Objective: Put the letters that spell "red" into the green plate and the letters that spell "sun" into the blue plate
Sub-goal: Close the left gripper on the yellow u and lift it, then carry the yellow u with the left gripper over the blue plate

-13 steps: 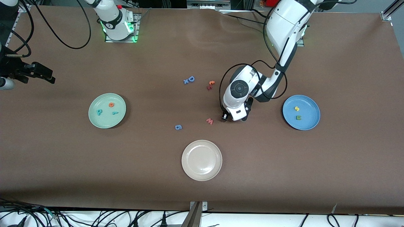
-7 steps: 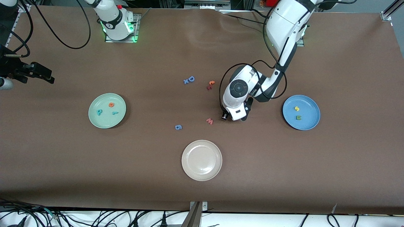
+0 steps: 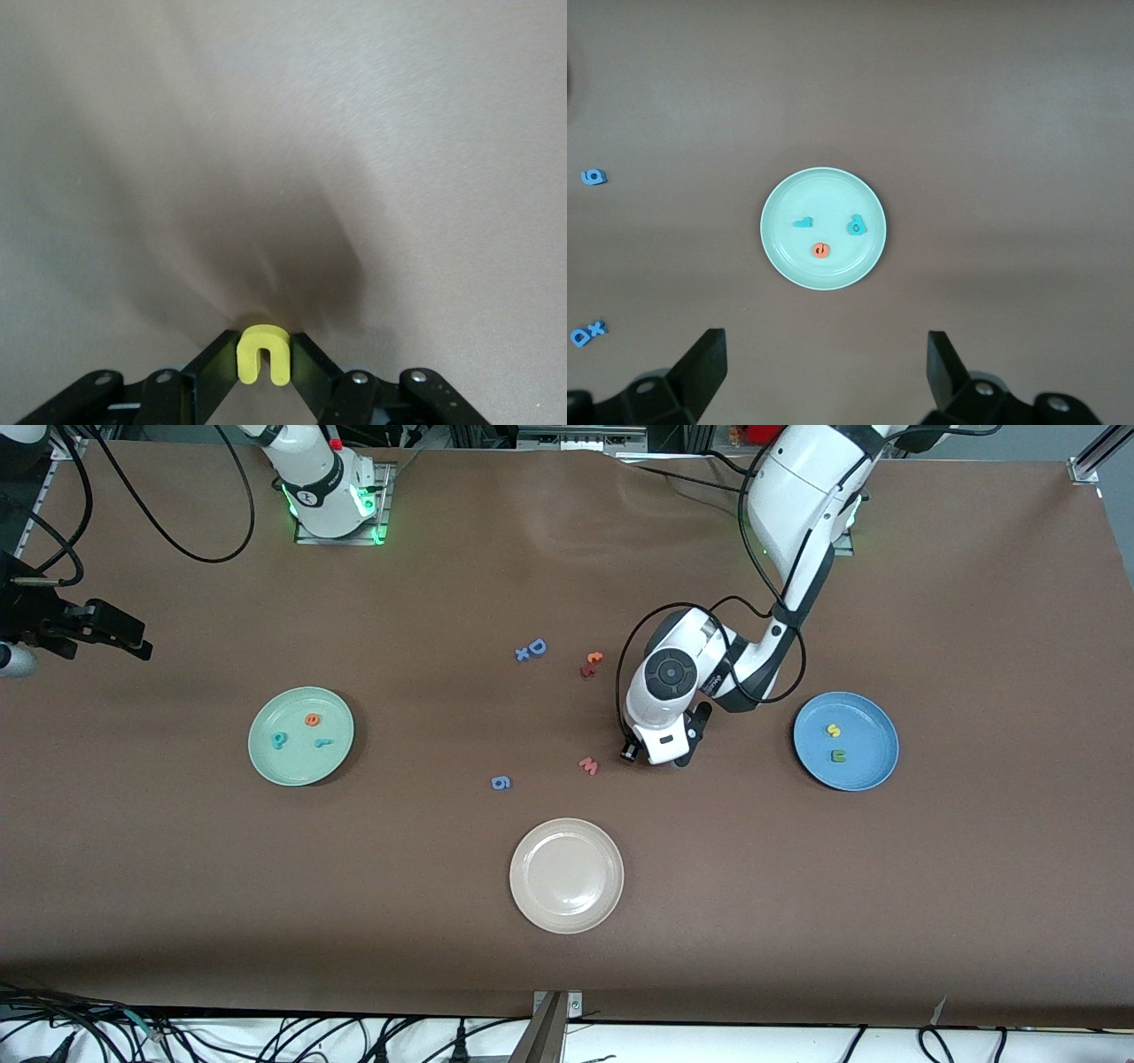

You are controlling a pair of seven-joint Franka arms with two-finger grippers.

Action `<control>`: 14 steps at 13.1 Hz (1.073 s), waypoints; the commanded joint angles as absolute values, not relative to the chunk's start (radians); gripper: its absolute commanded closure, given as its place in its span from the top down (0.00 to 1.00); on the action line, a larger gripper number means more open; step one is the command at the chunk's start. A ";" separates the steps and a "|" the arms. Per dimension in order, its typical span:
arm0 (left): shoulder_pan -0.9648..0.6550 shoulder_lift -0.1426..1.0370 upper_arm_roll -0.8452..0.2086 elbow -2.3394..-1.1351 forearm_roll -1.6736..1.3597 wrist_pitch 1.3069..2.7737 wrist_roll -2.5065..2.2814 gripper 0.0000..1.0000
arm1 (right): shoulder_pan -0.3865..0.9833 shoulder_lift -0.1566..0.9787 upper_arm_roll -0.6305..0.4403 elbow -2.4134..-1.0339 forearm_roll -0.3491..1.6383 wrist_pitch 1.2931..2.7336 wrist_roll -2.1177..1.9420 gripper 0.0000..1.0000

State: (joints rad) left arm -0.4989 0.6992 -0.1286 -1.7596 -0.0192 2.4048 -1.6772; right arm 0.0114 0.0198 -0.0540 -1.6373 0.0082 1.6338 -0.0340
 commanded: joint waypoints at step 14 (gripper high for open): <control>-0.180 0.382 -0.095 -1.842 0.002 1.973 -0.323 0.00 | -0.002 0.017 -0.048 -1.626 -0.006 1.614 -0.028 1.00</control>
State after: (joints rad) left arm -0.2272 0.4511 -0.1052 -1.7844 -0.0167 2.0058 -0.5096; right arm 0.0059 0.0198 -0.0543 -1.6370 0.0081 1.6296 -0.0341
